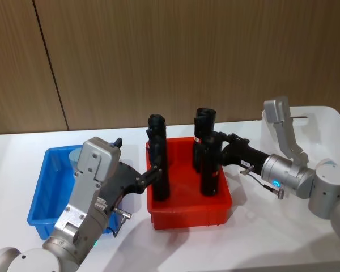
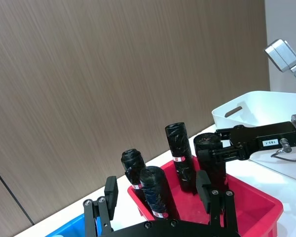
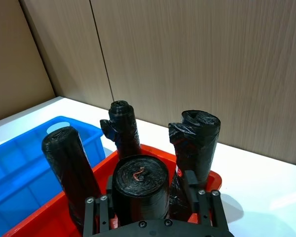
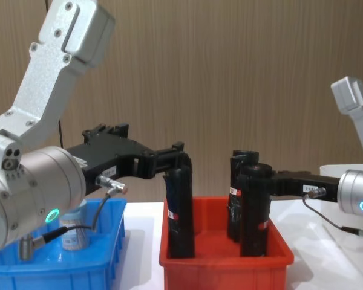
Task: Pick the cotton swabs from the blue box and place them into the white box.
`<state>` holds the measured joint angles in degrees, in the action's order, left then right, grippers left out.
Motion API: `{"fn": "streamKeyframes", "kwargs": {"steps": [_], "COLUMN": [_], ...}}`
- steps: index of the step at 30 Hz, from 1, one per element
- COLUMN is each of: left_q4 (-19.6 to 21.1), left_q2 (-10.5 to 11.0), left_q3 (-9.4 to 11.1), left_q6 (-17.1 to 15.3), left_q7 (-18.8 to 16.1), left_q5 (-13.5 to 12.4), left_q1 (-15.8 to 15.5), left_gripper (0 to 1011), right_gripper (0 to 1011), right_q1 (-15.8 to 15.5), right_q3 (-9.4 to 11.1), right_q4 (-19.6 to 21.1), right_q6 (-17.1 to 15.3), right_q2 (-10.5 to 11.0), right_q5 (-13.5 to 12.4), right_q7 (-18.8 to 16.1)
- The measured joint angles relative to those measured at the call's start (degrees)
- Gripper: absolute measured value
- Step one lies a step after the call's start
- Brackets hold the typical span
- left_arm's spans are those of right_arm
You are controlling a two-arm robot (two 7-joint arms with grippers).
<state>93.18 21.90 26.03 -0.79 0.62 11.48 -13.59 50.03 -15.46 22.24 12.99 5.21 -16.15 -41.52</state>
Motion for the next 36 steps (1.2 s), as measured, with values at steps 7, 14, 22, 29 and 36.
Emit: {"fn": "streamKeyframes", "kwargs": {"steps": [7,14,22,29,36], "left_q4": [0.0,0.0,0.0,0.0,0.0], "left_q2": [0.0,0.0,0.0,0.0,0.0], "left_q3": [0.0,0.0,0.0,0.0,0.0], "left_q6": [0.0,0.0,0.0,0.0,0.0], "left_q7": [0.0,0.0,0.0,0.0,0.0], "left_q5": [0.0,0.0,0.0,0.0,0.0], "left_q1": [0.0,0.0,0.0,0.0,0.0], "left_gripper": [1000,1000,1000,1000,1000], "right_gripper": [679,533,512,512,512], "right_q1": [1.92,2.99,0.29,-5.39,-10.57], "right_q3": [-0.02,0.14,0.65,1.4,2.38], "right_q4": [-3.85,-5.89,0.84,14.43,27.62], "right_q6": [1.83,3.04,1.49,-2.64,-6.45], "right_q2": [-0.66,-1.01,-0.17,1.76,3.87], "right_q5": [-0.2,-0.26,-0.69,-1.48,-1.8], "right_q7": [-0.57,-0.9,-0.43,1.33,4.4]}}
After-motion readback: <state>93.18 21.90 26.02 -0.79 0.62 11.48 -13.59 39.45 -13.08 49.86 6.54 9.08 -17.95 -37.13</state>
